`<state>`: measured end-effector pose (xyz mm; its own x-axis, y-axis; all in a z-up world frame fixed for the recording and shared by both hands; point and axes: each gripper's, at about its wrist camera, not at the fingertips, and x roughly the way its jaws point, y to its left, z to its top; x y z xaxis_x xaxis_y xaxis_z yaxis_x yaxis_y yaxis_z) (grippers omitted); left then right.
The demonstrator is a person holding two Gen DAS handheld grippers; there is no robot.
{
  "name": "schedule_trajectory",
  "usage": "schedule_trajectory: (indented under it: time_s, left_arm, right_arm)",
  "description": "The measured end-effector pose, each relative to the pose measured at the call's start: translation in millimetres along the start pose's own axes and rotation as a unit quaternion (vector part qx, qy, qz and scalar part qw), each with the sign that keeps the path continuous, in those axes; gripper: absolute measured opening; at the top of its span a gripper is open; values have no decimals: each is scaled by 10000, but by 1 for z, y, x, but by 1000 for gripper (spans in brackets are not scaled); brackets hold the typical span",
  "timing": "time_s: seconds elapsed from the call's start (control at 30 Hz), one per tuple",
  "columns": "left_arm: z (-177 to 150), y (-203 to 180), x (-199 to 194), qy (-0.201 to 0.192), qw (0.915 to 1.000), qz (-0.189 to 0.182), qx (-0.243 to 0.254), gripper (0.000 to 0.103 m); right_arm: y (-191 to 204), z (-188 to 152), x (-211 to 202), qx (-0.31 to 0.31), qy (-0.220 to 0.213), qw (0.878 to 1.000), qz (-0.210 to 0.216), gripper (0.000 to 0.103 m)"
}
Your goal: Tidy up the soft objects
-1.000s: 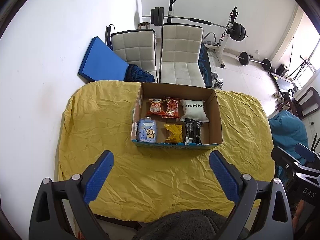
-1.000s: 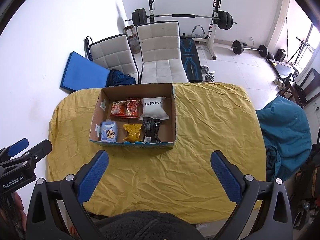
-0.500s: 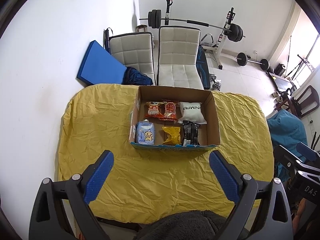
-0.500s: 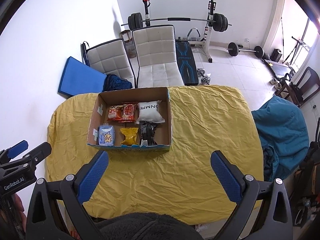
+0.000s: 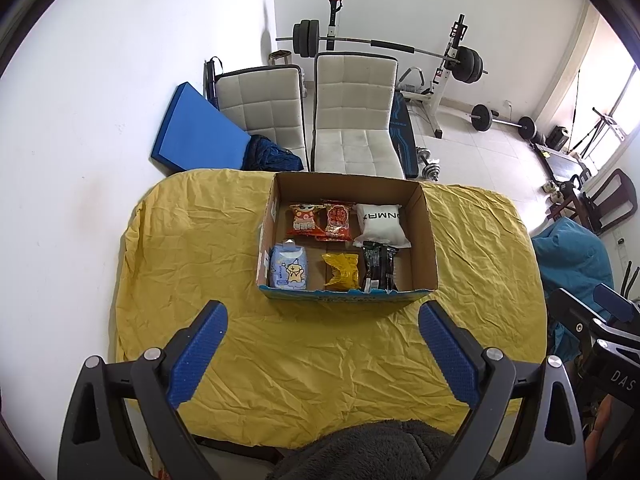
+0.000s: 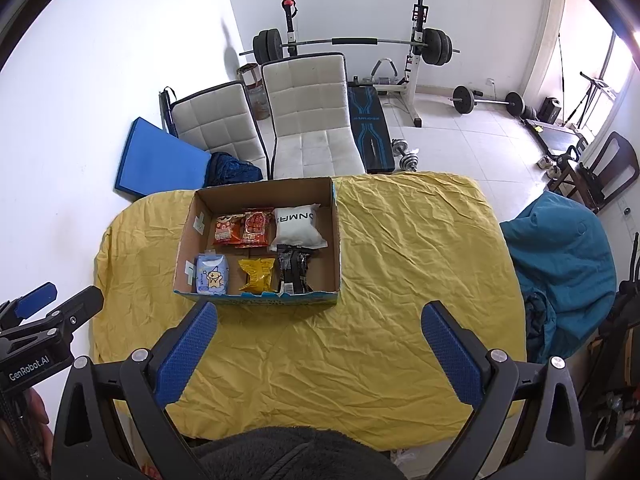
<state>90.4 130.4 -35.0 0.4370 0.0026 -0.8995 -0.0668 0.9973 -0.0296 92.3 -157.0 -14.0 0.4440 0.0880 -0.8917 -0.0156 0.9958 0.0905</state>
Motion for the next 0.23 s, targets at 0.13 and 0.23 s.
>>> schedule_trajectory:
  time_s: [0.13,0.23]
  left_arm:
    - [1,-1,2,32,10000,-27,9,98]
    - [1,0,1,2,10000,-11,15,98]
  right_arm:
    - [1,-2,-1,40,2,10000,15,103]
    - [1,-3,-3,41,-13,10000,15,103]
